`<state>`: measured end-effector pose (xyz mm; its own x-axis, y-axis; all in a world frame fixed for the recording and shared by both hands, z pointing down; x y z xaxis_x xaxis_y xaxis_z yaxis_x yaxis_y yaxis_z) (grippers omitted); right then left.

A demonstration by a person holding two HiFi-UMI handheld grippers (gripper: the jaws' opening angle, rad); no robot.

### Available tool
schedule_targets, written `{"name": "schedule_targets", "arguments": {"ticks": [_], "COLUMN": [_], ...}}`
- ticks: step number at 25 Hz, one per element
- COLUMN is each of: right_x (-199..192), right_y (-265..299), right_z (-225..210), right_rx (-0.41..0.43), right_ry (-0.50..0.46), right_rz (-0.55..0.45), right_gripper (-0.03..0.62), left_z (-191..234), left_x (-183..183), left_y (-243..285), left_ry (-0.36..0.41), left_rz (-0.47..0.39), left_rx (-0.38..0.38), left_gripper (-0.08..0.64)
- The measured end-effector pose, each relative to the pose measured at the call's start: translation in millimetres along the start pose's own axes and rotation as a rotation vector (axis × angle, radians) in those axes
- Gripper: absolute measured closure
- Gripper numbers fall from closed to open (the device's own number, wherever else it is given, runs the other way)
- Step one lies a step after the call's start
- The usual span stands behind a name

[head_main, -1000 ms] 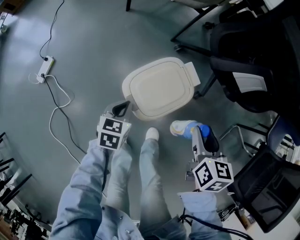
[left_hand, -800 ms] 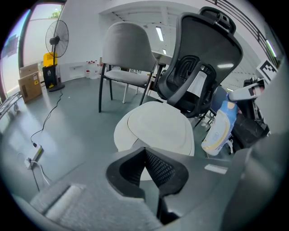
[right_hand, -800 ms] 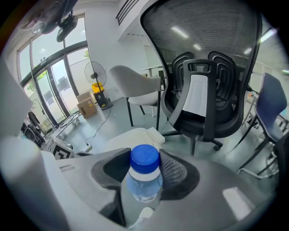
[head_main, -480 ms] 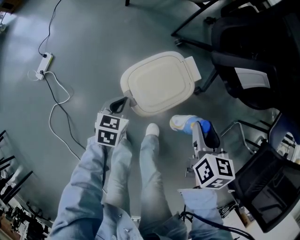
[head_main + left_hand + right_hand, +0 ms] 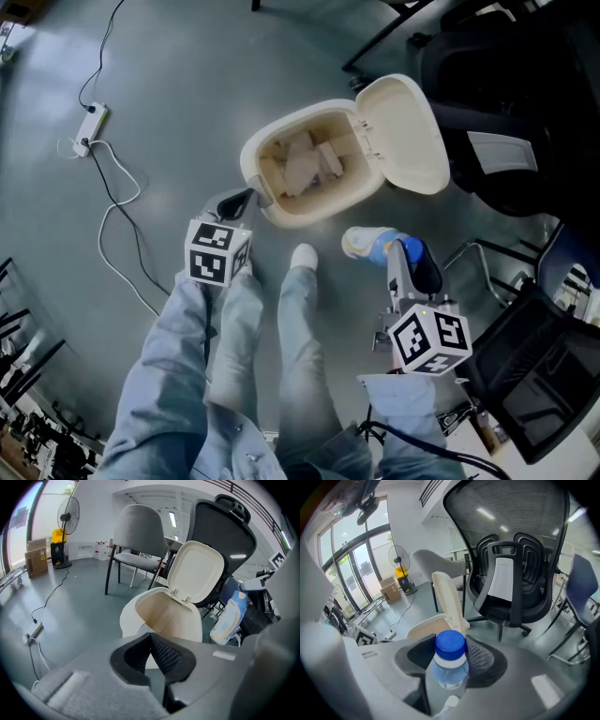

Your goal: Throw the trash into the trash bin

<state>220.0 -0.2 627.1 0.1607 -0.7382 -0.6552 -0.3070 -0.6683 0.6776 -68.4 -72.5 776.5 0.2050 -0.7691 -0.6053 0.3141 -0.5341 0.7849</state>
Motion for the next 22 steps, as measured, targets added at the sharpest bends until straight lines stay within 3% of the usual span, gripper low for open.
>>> {"name": "schedule_targets", "arguments": {"ticks": [4, 10, 17, 22], "right_x": [5, 22, 44, 60], "right_y": [-11, -32, -60, -72], "right_z": [3, 3, 25, 53], "right_rx": [-0.005, -0.017, -0.008, 0.025], "right_ry": [-0.003, -0.004, 0.009, -0.042], "right_rz": [-0.015, -0.066, -0.121, -0.128], "right_gripper": [0.396, 0.396, 0.396, 0.396], "left_z": [-4, -23, -25, -27], "left_x": [7, 41, 75, 101], "left_y": [-7, -37, -101, -160], "left_ry": [0.057, 0.096, 0.031, -0.027], "left_rz": [0.021, -0.057, -0.106, -0.149], "left_rx": [0.024, 0.011, 0.073, 0.139], "left_gripper": [0.551, 0.551, 0.551, 0.551]}}
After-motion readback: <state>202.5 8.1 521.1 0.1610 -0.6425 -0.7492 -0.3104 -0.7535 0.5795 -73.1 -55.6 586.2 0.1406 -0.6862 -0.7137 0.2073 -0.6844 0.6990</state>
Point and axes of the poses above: the fingertips, and each gripper's own axes: y forward along the fingers, z to its left, x out of its top, the point moved 6 cm from there along -y, backward along the fingers, and after that the axes turned 13 degrees about x, right-handed, at the moved point
